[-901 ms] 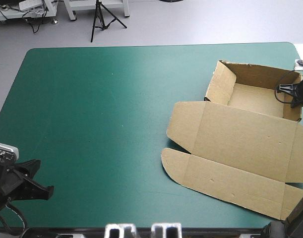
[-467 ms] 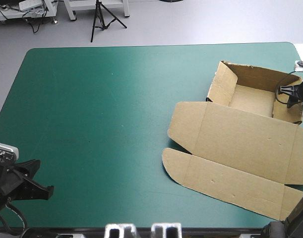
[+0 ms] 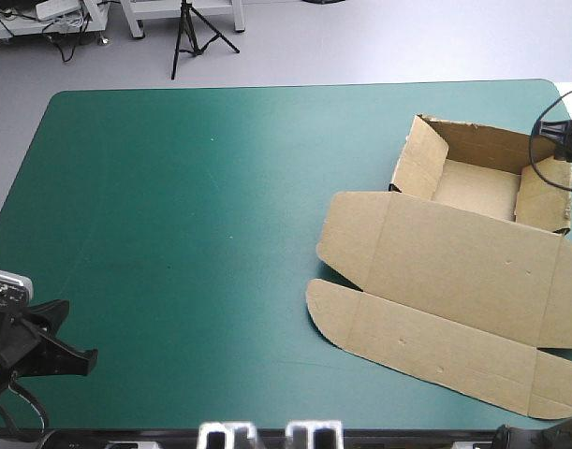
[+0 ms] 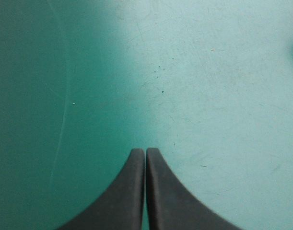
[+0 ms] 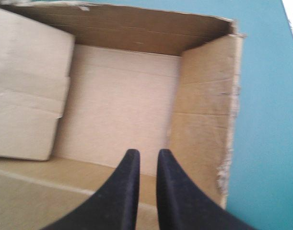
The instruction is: Fold the box
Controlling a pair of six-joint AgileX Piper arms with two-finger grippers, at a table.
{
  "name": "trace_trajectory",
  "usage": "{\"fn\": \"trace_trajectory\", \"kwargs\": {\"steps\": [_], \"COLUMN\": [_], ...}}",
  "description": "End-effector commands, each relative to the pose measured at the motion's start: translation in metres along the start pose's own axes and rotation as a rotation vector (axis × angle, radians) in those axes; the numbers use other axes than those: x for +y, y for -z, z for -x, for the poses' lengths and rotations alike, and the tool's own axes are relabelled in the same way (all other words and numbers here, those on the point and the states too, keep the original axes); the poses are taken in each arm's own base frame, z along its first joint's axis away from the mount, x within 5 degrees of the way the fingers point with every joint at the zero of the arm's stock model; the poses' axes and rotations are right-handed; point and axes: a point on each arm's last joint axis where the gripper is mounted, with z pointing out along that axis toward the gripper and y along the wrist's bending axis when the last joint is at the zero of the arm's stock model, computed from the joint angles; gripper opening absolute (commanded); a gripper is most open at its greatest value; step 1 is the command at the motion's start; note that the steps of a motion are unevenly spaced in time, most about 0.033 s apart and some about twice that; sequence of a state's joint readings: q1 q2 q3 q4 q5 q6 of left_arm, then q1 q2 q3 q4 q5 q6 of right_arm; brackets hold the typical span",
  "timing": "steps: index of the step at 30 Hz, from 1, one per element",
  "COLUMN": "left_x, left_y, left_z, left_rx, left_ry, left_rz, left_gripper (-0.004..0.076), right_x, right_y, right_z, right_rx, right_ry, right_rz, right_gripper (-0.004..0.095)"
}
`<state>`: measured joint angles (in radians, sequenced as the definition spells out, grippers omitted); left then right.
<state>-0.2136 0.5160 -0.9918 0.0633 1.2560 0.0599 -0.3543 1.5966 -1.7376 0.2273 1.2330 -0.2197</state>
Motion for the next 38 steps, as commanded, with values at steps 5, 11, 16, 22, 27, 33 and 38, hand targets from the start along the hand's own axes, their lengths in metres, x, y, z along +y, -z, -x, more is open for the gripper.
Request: {"fn": "trace_trajectory", "kwargs": {"steps": [5, 11, 16, 22, 27, 33, 38], "left_x": [-0.002, -0.005, -0.013, -0.018, -0.021, -0.028, -0.028], "left_y": [0.001, -0.010, -0.024, -0.029, -0.039, -0.049, -0.050], "left_z": [-0.015, -0.052, -0.071, -0.079, -0.089, -0.100, -0.101], "left_rx": [-0.111, -0.127, -0.107, -0.154, -0.144, -0.111, -0.106], "left_ry": [-0.008, -0.005, -0.002, -0.081, -0.100, -0.133, -0.139], "left_rz": [0.000, -0.003, -0.059, -0.092, -0.118, -0.176, -0.179], "left_gripper": [-0.0008, -0.0008, -0.0008, -0.0008, -0.0008, -0.0008, -0.0008], "right_x": [0.055, 0.070, 0.071, 0.071, 0.071, 0.071, 0.067], "right_y": [0.076, 0.095, 0.092, 0.084, 0.084, 0.084, 0.071], "right_z": [-0.057, -0.116, -0.174, -0.236, -0.270, -0.295, -0.308], "right_rx": [-0.094, -0.168, -0.199, -0.236, -0.308, -0.393, -0.402], "right_ry": [0.209, 0.229, 0.267, 0.299, 0.308, 0.318, 0.304], "right_rz": [0.054, 0.130, 0.126, 0.115, 0.097, 0.076, 0.050], "right_gripper": [0.0000, 0.0000, 0.0000, 0.0000, 0.0000, 0.0000, 0.0000]}}
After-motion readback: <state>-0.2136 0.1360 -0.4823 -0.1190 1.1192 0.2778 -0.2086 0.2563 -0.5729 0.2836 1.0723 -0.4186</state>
